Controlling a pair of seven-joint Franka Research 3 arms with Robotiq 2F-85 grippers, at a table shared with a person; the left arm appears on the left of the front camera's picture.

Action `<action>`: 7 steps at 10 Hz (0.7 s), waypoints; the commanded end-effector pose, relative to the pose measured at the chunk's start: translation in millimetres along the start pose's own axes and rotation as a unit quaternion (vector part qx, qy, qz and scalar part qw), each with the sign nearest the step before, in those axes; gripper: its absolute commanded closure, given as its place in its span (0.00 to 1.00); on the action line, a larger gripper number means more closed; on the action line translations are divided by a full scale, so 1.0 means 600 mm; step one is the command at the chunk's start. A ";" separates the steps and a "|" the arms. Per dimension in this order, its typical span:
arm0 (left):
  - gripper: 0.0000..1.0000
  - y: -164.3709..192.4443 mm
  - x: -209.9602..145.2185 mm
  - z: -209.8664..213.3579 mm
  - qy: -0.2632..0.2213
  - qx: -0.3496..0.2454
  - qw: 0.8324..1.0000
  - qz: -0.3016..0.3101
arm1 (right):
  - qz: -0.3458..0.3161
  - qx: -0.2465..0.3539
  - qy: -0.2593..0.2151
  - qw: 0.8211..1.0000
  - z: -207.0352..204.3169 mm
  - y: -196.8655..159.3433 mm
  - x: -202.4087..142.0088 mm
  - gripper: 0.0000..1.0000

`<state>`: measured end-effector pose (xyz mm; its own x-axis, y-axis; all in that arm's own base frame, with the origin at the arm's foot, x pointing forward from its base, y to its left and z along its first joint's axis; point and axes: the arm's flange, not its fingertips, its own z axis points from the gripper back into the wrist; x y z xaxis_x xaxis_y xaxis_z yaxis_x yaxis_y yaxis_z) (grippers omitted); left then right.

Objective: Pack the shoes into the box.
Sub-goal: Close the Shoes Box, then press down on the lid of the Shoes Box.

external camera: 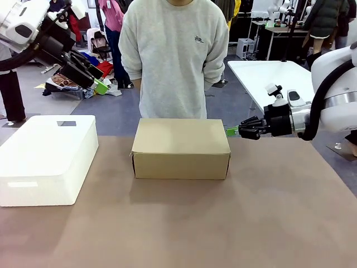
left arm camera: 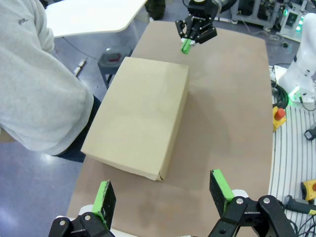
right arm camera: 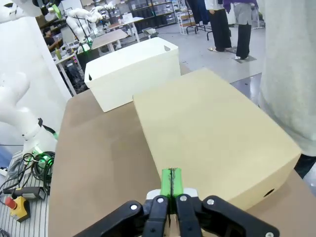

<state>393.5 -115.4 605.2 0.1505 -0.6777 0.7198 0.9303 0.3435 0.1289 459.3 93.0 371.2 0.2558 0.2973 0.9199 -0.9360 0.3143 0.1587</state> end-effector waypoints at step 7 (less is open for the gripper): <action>0.00 0.002 0.000 0.001 -0.010 -0.004 1.000 -0.002 | 0.000 0.000 0.000 1.000 0.000 0.000 0.000 1.00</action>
<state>393.5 -115.4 605.2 0.1505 -0.6776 0.7198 0.9302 0.3436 0.1289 460.2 93.7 370.5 0.2577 0.2994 0.9187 -0.9358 0.3140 0.1602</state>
